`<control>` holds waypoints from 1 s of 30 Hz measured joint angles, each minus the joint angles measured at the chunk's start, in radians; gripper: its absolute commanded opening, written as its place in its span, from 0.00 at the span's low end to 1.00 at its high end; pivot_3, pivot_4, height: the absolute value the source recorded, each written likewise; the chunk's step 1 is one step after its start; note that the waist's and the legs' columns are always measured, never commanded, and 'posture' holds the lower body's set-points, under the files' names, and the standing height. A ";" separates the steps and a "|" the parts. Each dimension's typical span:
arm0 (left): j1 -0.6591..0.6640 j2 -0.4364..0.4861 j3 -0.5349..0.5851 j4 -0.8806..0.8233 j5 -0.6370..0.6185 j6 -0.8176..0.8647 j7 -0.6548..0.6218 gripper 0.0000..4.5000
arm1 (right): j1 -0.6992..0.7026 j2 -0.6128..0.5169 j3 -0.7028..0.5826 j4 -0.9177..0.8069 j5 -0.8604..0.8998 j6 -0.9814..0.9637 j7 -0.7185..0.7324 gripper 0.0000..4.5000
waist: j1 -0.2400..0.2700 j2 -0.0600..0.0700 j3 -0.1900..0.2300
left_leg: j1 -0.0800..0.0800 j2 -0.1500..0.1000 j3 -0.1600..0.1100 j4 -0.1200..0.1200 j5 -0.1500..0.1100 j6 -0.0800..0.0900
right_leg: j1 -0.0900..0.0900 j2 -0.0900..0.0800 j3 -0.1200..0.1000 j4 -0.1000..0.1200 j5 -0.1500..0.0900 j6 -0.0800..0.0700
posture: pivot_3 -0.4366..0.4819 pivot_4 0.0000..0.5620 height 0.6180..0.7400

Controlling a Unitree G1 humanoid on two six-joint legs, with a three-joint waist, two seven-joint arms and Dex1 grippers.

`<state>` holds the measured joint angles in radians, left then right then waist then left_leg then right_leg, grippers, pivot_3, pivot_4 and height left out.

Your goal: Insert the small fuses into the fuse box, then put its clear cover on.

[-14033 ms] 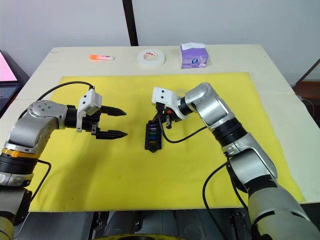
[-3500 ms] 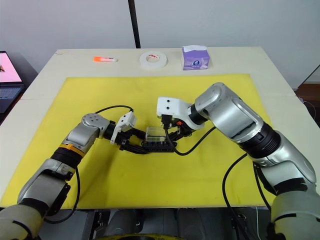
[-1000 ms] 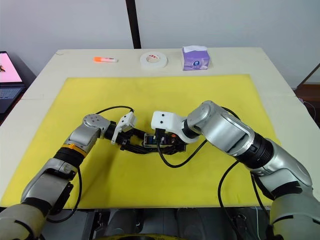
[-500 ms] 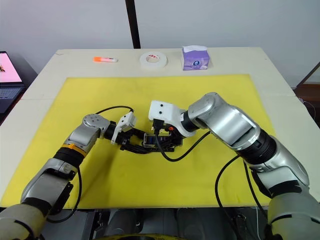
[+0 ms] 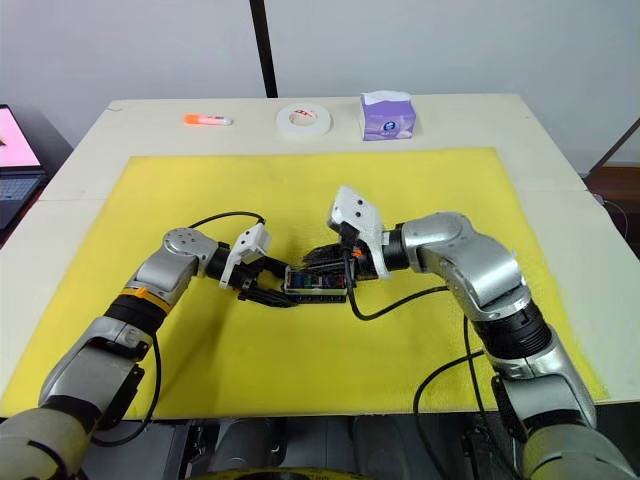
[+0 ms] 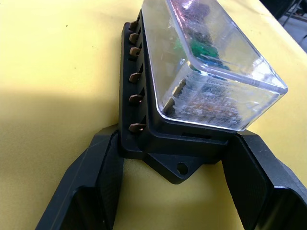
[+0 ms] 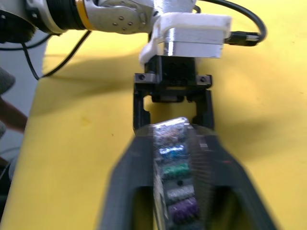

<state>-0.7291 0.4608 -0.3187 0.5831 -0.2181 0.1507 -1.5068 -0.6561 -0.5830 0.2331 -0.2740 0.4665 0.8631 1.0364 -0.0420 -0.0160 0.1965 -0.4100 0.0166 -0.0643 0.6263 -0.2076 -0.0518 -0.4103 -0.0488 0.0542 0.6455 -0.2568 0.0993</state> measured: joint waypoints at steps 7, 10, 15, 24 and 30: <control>0.000 0.001 0.000 -0.006 0.000 0.012 0.000 0.59 | 0.028 0.055 -0.015 0.044 0.000 -0.090 -0.037 0.00 | 0.000 0.000 0.000 | 0.000 0.000 0.000 0.000 0.000 0.000 | 0.000 0.000 0.000 0.000 0.000 0.000 | 0.48 0.27 1.00; 0.001 0.006 0.000 -0.009 0.000 0.016 0.000 0.59 | 0.026 0.061 -0.033 0.046 0.007 -0.102 -0.049 0.00 | 0.000 0.000 0.000 | 0.000 0.000 -0.001 0.000 0.000 0.000 | 0.000 0.000 0.000 0.000 0.000 0.000 | 0.48 0.27 1.00; 0.001 0.006 0.000 -0.009 0.000 0.017 0.000 0.59 | 0.014 0.067 -0.055 0.045 0.024 -0.100 -0.063 0.00 | -0.001 0.000 0.000 | 0.000 0.000 -0.001 -0.001 0.000 0.000 | 0.000 0.000 0.000 0.000 0.000 0.000 | 0.48 0.27 1.00; 0.005 0.010 0.001 -0.006 0.001 0.021 -0.001 0.59 | 0.049 0.124 0.083 0.135 -0.055 -0.073 -0.124 0.00 | -0.003 0.000 -0.003 | 0.002 0.000 0.000 -0.003 0.000 0.000 | 0.000 0.000 0.000 -0.001 0.001 -0.001 | 0.48 0.27 1.00; 0.027 0.012 0.000 -0.037 0.002 0.045 0.012 0.59 | 0.024 0.134 0.094 0.180 -0.061 -0.039 -0.125 0.00 | -0.003 -0.002 -0.014 | 0.004 0.001 -0.001 -0.008 0.000 0.000 | 0.001 0.000 0.000 -0.005 0.000 -0.001 | 0.48 0.27 1.00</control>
<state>-0.7025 0.4732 -0.3186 0.5457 -0.2158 0.1953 -1.4949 -0.6321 -0.4490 0.3267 -0.0942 0.4057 0.8238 0.9117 -0.0450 -0.0179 0.1823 -0.4065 0.0172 -0.0649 0.6180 -0.2076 -0.0518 -0.4089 -0.0489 0.0541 0.6401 -0.2563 0.0980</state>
